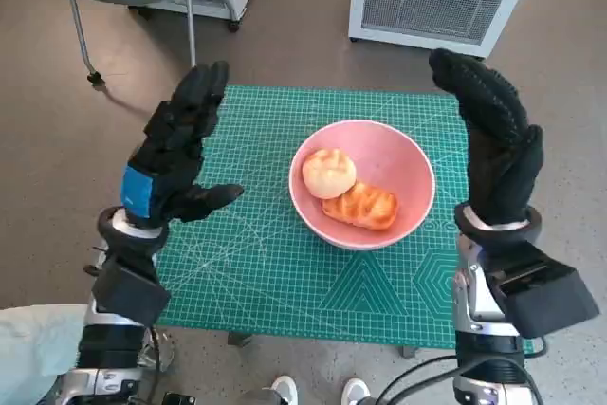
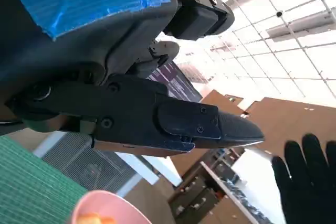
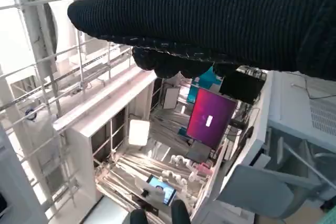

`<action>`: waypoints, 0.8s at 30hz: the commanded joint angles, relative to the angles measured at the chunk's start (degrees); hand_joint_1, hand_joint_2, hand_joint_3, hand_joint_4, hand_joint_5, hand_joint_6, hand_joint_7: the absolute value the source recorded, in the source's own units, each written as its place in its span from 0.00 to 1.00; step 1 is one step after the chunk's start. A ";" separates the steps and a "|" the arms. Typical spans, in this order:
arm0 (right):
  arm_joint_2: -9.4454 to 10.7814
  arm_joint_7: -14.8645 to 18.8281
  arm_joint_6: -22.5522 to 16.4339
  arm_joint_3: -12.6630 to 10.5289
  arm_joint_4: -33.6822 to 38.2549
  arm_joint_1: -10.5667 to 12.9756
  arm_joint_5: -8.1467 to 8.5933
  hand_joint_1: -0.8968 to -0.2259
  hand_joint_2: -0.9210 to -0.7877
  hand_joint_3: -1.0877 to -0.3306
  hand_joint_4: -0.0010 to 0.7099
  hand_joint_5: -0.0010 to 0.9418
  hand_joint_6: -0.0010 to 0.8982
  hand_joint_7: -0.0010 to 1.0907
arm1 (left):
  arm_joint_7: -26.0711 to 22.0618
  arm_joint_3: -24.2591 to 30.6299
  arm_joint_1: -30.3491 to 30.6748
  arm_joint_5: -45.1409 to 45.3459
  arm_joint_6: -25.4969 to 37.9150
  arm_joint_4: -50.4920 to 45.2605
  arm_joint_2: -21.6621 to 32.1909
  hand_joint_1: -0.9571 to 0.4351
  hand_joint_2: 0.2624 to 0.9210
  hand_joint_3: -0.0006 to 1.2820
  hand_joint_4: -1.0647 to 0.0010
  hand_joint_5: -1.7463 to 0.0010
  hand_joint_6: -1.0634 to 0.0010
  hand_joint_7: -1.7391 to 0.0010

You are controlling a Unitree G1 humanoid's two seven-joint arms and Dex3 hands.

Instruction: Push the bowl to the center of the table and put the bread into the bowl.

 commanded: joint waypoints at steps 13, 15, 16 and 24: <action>-0.63 0.37 2.04 0.13 1.07 0.49 0.08 0.56 0.00 0.36 0.40 0.02 0.00 0.53 | 0.07 -2.08 1.50 -0.44 3.40 -3.72 -1.47 0.34 1.00 0.07 0.87 1.00 0.74 0.99; -0.64 0.48 1.96 0.12 1.06 0.64 0.23 0.57 0.00 0.36 0.40 0.02 0.00 0.53 | 0.11 -2.20 1.41 -0.40 3.61 -3.90 -1.59 0.35 1.00 0.07 0.87 1.00 0.74 0.99; -0.64 0.56 1.95 0.12 1.00 0.72 0.35 0.57 0.00 0.36 0.40 0.02 0.00 0.53 | 0.11 -2.25 1.30 -0.39 3.72 -3.98 -1.65 0.35 1.00 0.07 0.87 1.00 0.74 0.99; -0.57 0.75 1.39 0.17 1.03 1.20 0.30 0.57 0.00 0.36 0.41 0.03 0.00 0.53 | 0.05 -2.63 0.56 -0.17 5.00 -4.66 -2.03 0.35 1.00 0.07 0.87 1.00 0.73 0.99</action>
